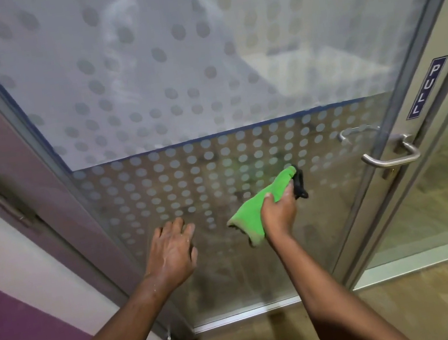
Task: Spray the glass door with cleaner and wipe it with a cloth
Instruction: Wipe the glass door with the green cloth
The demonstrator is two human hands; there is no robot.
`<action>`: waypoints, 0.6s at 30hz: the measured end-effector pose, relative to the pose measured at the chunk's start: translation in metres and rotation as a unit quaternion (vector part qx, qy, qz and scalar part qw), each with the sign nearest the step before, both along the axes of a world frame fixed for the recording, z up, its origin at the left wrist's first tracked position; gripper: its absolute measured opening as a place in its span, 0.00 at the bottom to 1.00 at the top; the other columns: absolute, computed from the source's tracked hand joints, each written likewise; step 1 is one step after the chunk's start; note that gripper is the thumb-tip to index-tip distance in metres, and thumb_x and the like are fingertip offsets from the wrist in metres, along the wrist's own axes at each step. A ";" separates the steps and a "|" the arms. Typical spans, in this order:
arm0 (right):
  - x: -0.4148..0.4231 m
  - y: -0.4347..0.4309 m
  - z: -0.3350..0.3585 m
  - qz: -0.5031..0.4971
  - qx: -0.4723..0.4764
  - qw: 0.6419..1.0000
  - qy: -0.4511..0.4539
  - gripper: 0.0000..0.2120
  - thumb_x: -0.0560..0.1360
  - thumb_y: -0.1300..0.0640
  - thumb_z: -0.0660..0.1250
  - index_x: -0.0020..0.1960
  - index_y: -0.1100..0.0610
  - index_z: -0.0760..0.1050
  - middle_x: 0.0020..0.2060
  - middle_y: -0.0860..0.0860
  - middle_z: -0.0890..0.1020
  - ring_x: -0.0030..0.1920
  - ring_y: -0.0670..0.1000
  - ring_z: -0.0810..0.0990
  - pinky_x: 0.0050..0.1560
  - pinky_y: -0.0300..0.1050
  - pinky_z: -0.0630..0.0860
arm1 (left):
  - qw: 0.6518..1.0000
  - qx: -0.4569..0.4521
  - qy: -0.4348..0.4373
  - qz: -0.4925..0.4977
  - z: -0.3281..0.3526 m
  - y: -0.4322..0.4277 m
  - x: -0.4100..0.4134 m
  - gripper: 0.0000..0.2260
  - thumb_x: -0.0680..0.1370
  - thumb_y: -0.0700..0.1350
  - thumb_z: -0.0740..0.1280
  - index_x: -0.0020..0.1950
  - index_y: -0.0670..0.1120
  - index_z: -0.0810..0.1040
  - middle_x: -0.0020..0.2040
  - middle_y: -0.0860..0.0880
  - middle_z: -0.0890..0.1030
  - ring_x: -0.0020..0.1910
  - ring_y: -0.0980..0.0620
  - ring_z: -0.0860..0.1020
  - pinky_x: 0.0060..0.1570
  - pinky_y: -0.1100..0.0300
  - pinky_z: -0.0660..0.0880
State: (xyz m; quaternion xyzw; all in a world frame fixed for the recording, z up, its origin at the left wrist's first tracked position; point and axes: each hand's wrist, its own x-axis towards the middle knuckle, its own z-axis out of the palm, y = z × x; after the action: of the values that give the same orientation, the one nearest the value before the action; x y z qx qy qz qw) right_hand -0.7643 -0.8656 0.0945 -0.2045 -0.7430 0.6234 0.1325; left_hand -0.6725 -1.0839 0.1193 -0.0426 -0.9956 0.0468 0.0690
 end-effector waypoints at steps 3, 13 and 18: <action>0.028 -0.052 -0.007 0.109 0.033 0.993 -0.002 0.35 0.79 0.64 0.65 0.83 0.59 0.56 0.76 0.63 0.68 0.73 0.62 0.71 0.73 0.49 0.68 | 1.000 0.002 0.010 0.008 0.007 -0.009 0.002 0.20 0.73 0.51 0.71 0.64 0.47 0.79 0.60 0.44 0.78 0.58 0.42 0.78 0.59 0.47 0.73; 0.062 -0.068 0.020 0.404 0.240 0.883 -0.003 0.35 0.76 0.63 0.65 0.81 0.49 0.63 0.67 0.59 0.75 0.70 0.59 0.74 0.72 0.44 0.69 | 0.998 0.015 0.060 0.001 0.038 -0.013 0.011 0.22 0.70 0.48 0.73 0.64 0.46 0.80 0.56 0.43 0.79 0.55 0.40 0.79 0.55 0.47 0.75; 0.064 -0.011 0.070 0.268 0.151 0.948 0.083 0.32 0.73 0.62 0.68 0.77 0.53 0.70 0.66 0.54 0.80 0.66 0.54 0.78 0.70 0.51 0.74 | 0.995 0.035 0.088 -0.009 0.057 -0.006 0.011 0.21 0.71 0.49 0.71 0.64 0.46 0.80 0.59 0.43 0.79 0.57 0.40 0.78 0.58 0.46 0.75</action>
State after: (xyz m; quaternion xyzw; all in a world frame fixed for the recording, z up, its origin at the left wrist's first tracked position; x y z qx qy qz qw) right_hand -0.7005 -0.8764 0.1647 0.0766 -0.8424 0.5310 0.0512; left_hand -0.6611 -1.0895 0.1760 -0.0445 -0.9863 0.0147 0.1582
